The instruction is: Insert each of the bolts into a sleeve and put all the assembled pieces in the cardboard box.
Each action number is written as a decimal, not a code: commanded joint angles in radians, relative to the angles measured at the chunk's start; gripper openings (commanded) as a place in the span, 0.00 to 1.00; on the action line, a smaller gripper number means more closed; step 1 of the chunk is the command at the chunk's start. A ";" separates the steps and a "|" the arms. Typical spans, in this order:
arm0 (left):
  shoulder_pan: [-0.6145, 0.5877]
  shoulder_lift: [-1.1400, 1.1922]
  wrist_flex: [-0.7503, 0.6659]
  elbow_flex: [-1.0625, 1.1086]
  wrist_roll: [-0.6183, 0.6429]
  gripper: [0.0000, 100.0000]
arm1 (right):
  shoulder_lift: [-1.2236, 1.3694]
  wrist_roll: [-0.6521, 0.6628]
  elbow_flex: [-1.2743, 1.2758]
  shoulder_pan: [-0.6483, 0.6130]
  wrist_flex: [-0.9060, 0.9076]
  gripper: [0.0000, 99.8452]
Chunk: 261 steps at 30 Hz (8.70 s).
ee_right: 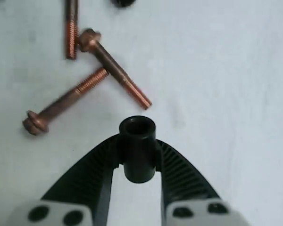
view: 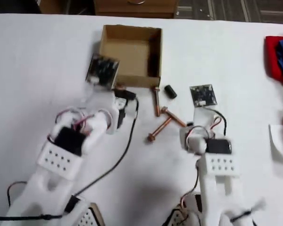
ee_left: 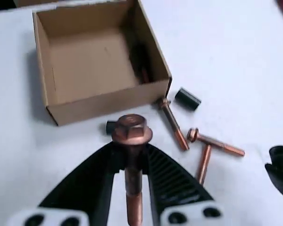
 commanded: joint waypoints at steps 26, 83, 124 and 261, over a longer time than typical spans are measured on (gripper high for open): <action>0.147 -0.152 -0.462 -0.010 0.250 0.03 | -0.662 -0.009 0.589 -0.361 -0.733 0.02; 0.247 0.060 -0.373 0.133 -0.107 0.03 | -0.661 -0.261 0.589 -0.334 -0.748 0.02; -0.506 0.060 0.519 -0.240 -0.463 0.07 | -0.042 -0.120 -0.123 -0.182 -0.665 0.02; -0.717 0.058 -0.075 0.298 -0.496 0.02 | 2.195 -0.241 -2.780 -0.229 0.344 0.10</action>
